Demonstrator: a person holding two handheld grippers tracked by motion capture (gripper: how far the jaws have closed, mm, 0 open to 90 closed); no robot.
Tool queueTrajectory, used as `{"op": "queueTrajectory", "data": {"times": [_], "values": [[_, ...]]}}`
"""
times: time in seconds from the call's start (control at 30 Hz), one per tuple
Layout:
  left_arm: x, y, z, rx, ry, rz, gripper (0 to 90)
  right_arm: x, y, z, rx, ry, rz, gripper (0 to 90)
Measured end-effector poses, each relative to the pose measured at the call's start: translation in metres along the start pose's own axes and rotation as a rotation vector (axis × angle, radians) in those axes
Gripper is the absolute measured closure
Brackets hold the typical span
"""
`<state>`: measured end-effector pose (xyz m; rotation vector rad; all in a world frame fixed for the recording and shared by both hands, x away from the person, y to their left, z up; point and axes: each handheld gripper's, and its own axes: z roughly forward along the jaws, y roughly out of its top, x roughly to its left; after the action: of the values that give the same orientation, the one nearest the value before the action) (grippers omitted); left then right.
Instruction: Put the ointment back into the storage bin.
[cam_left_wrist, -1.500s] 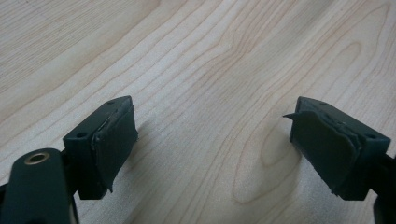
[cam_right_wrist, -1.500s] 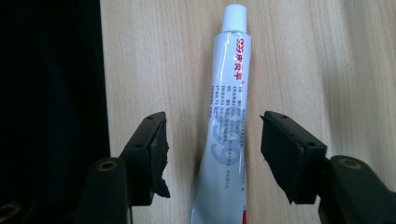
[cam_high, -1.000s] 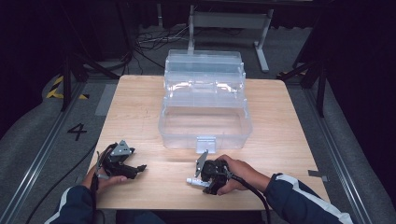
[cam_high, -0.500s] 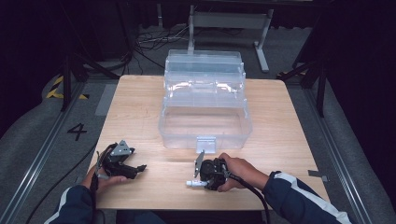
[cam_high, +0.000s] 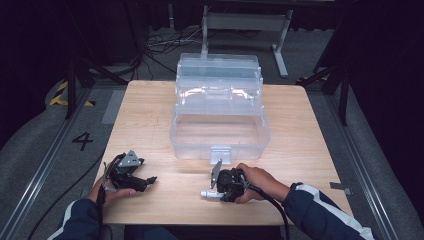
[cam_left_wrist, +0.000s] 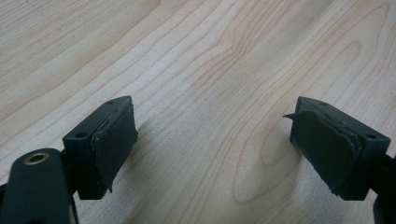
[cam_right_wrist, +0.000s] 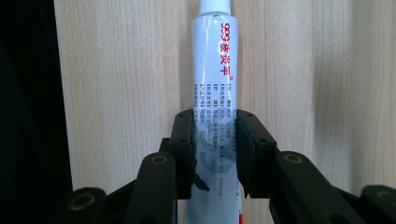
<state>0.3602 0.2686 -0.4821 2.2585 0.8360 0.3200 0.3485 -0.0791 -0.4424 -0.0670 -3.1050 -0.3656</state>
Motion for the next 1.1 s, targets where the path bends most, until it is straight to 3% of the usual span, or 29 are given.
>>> {"op": "queueTrajectory", "data": {"times": [0.5,0.73,1.1], "values": [[0.000,0.000,0.000,-0.001,0.000,-0.002,14.8,-0.005,-0.015,-0.019,-0.023,-0.026,0.015,71.2],[0.000,0.000,0.000,-0.001,0.000,-0.001,14.8,-0.005,-0.017,-0.019,-0.010,-0.040,0.008,71.2],[0.000,0.000,0.000,-0.001,0.000,-0.001,14.9,-0.006,-0.019,-0.011,0.001,-0.025,0.021,71.0]]}}
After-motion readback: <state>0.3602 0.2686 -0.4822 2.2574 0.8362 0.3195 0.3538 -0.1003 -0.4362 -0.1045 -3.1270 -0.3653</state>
